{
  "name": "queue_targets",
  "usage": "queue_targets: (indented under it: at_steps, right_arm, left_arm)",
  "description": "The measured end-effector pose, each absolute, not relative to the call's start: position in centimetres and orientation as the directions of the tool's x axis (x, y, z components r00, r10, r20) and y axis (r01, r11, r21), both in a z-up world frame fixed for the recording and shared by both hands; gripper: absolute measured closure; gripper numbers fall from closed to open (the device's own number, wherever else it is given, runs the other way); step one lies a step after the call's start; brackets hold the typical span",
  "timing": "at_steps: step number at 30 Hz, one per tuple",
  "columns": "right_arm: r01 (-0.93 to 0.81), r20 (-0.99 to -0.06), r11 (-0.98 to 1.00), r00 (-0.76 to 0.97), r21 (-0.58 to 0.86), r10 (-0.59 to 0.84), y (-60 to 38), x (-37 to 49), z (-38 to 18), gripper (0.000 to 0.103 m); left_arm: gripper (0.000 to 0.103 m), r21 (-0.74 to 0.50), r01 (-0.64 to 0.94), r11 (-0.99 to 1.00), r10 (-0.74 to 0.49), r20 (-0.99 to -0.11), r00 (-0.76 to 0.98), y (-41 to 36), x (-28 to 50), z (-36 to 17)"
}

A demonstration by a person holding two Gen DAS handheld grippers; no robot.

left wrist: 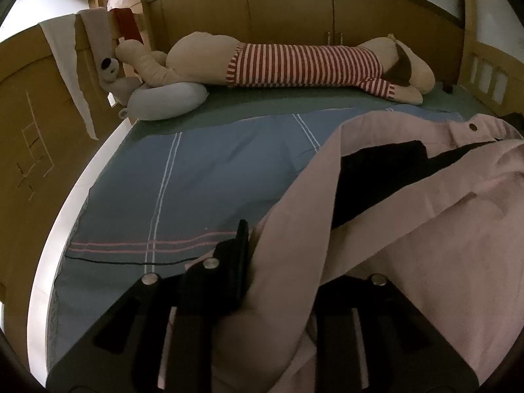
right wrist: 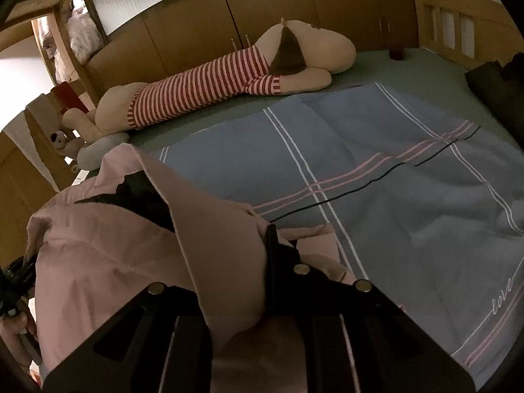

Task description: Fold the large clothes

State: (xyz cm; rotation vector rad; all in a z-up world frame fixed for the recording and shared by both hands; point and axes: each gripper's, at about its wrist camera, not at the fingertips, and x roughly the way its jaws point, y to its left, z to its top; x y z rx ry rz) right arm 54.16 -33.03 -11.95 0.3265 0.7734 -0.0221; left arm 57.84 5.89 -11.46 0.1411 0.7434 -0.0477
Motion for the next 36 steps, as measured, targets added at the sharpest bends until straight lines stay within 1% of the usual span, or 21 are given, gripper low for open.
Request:
queue_targets:
  at_steps: [2, 3, 4, 5, 7, 9, 12, 15, 17, 18, 19, 21, 22, 23, 24, 26, 29, 31, 34, 35, 36]
  right_arm:
    - [0.139, -0.694, 0.952, 0.714, 0.273, 0.095, -32.9, 54.3, -12.0, 0.091]
    - [0.138, -0.695, 0.953, 0.713, 0.27, 0.093, -32.8, 54.3, -12.0, 0.09]
    - [0.135, -0.696, 0.953, 0.712, 0.27, 0.096, -32.9, 54.4, -11.9, 0.088]
    - [0.132, -0.696, 0.955, 0.712, 0.266, 0.095, -32.8, 54.4, -11.8, 0.087]
    - [0.135, -0.699, 0.957, 0.709, 0.255, 0.086, -32.9, 54.5, -11.8, 0.087]
    - [0.141, -0.704, 0.954, 0.705, 0.263, 0.09, -33.0, 54.5, -11.8, 0.086]
    - [0.146, -0.71, 0.959, 0.701, 0.244, 0.074, -32.8, 54.6, -11.5, 0.083]
    - [0.154, -0.714, 0.963, 0.698, 0.223, 0.054, -32.6, 54.8, -10.9, 0.08]
    - [0.157, -0.714, 0.965, 0.699, 0.212, 0.043, -32.6, 54.8, -10.4, 0.073]
    - [0.16, -0.714, 0.964, 0.699, 0.21, 0.039, -32.7, 54.8, -10.1, 0.064]
    - [0.17, -0.71, 0.963, 0.704, 0.207, 0.028, -32.8, 54.7, -9.7, 0.059]
    - [0.18, -0.695, 0.963, 0.719, 0.198, 0.009, -33.1, 54.5, -9.1, 0.042]
    - [0.182, -0.688, 0.963, 0.725, 0.199, 0.005, -33.4, 54.5, -8.6, 0.039]
    - [0.186, -0.684, 0.962, 0.729, 0.2, 0.001, -33.6, 54.5, -8.3, 0.033]
    - [0.192, -0.677, 0.96, 0.736, 0.202, -0.005, -34.0, 54.4, -7.9, 0.029]
    - [0.196, -0.667, 0.961, 0.745, 0.196, -0.016, -34.3, 54.3, -7.4, 0.028]
    - [0.202, -0.65, 0.96, 0.759, 0.194, -0.028, -34.5, 54.2, -6.6, 0.027]
    - [0.207, -0.62, 0.956, 0.784, 0.208, -0.034, -34.7, 53.9, -6.0, 0.023]
    - [0.209, -0.533, 0.948, 0.844, 0.239, -0.052, -35.3, 52.9, -4.1, 0.021]
    - [0.205, -0.487, 0.945, 0.871, 0.255, -0.058, -35.5, 52.1, -3.2, 0.019]
    - [0.197, -0.451, 0.943, 0.891, 0.269, -0.058, -35.7, 51.2, -2.6, 0.014]
  left_arm:
    - [0.076, 0.116, 0.085, 0.99, 0.015, -0.672, 0.74, 5.9, 57.7, -11.4]
    - [0.071, 0.122, 0.08, 0.989, 0.023, -0.671, 0.741, 6.0, 57.8, -11.4]
    - [0.06, 0.129, 0.072, 0.989, 0.033, -0.667, 0.744, 6.0, 57.8, -11.4]
    - [0.053, 0.142, 0.058, 0.988, 0.051, -0.66, 0.75, 6.1, 57.8, -11.3]
    - [0.021, 0.168, 0.012, 0.986, 0.098, -0.628, 0.772, 6.7, 57.7, -10.8]
    - [0.011, 0.167, -0.01, 0.986, 0.111, -0.609, 0.785, 7.5, 57.5, -10.4]
    - [0.003, 0.171, -0.023, 0.985, 0.122, -0.599, 0.792, 8.2, 57.5, -9.8]
    - [0.002, 0.21, -0.027, 0.977, 0.147, -0.579, 0.802, 8.2, 57.4, -9.1]
    - [0.002, 0.232, -0.047, 0.972, 0.172, -0.554, 0.814, 8.3, 57.4, -8.3]
    - [0.002, 0.235, -0.06, 0.97, 0.181, -0.537, 0.824, 8.5, 57.4, -7.7]
    - [0.002, 0.23, -0.068, 0.971, 0.183, -0.529, 0.828, 8.8, 57.3, -7.2]
    - [0.002, 0.216, -0.077, 0.973, 0.181, -0.518, 0.836, 9.3, 57.2, -6.2]
    - [0.002, 0.218, -0.078, 0.973, 0.182, -0.51, 0.841, 9.4, 57.3, -5.7]
    - [0.002, 0.225, -0.082, 0.971, 0.187, -0.496, 0.848, 9.4, 57.1, -5.3]
    - [0.002, 0.243, -0.094, 0.966, 0.202, -0.472, 0.858, 9.4, 56.9, -4.8]
    - [0.002, 0.26, -0.115, 0.959, 0.225, -0.447, 0.866, 9.6, 56.7, -4.2]
    - [0.002, 0.239, -0.124, 0.963, 0.222, -0.445, 0.868, 10.2, 56.4, -3.2]
    - [0.002, 0.241, -0.138, 0.961, 0.233, -0.432, 0.871, 10.5, 55.8, -2.5]
    - [0.002, 0.205, -0.118, 0.972, 0.198, -0.433, 0.879, 11.0, 54.1, -1.7]
    - [0.002, 0.195, -0.111, 0.975, 0.187, -0.436, 0.88, 11.0, 53.2, -1.5]
    - [0.002, 0.182, -0.099, 0.978, 0.171, -0.44, 0.881, 11.1, 52.4, -1.6]
